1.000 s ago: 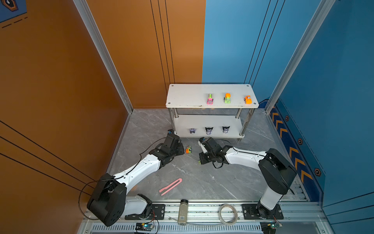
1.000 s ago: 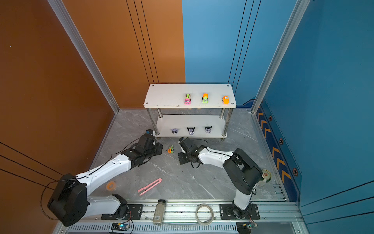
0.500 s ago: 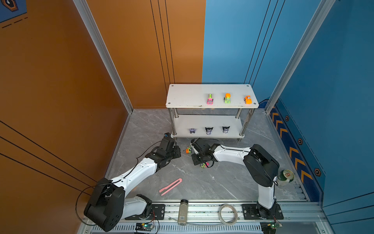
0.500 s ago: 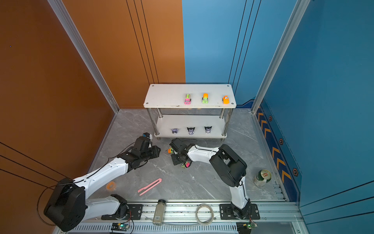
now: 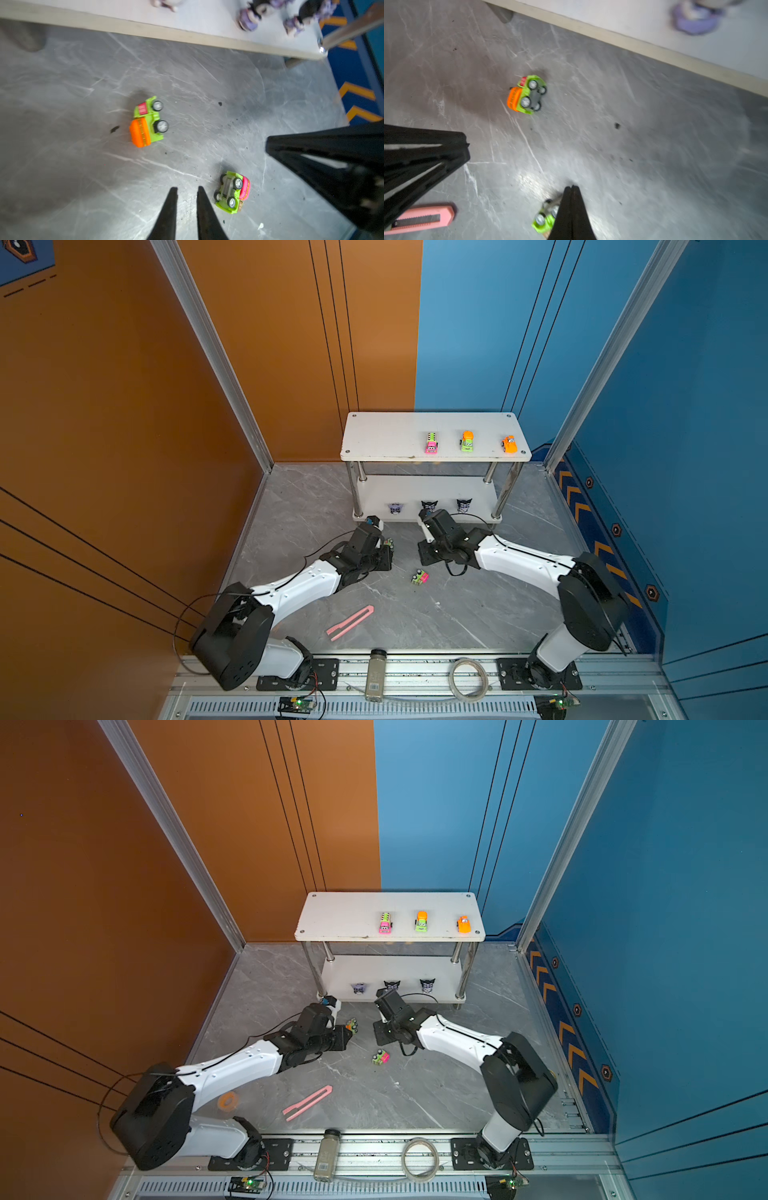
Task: Place and organize the plastic toys onto the shelf
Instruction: 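Move both grippers down toward the remaining cars on the floor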
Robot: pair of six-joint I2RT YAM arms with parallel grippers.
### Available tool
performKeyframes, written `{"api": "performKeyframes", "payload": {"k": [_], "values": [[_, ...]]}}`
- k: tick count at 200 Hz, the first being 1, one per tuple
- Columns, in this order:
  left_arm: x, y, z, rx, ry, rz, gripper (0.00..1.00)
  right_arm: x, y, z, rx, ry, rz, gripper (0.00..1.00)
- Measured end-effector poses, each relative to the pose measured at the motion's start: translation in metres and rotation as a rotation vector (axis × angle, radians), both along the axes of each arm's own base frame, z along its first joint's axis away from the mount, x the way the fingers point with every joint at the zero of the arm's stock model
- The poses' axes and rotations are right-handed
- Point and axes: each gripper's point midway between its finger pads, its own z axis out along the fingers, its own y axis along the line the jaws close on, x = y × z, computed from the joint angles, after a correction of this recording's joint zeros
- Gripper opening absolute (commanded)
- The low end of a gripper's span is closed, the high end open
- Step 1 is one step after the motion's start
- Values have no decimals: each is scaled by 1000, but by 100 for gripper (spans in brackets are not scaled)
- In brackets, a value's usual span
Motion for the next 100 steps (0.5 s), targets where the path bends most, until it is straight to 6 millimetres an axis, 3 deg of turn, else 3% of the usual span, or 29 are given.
{"api": "performKeyframes", "payload": {"k": [29,49,73,100], "values": [[7,-39,-8,-9,26,-89,0,-9,-62,0,-18,-2,-134,0],[6,-60,-14,-17,43,-133,0,-15,-92,-5,-18,14,-211,0],[0,-78,-18,-22,56,-177,0,-19,-115,-11,-21,33,-272,0],[-10,-88,-19,-21,63,-209,0,-15,-122,-12,-16,38,-296,0]]}}
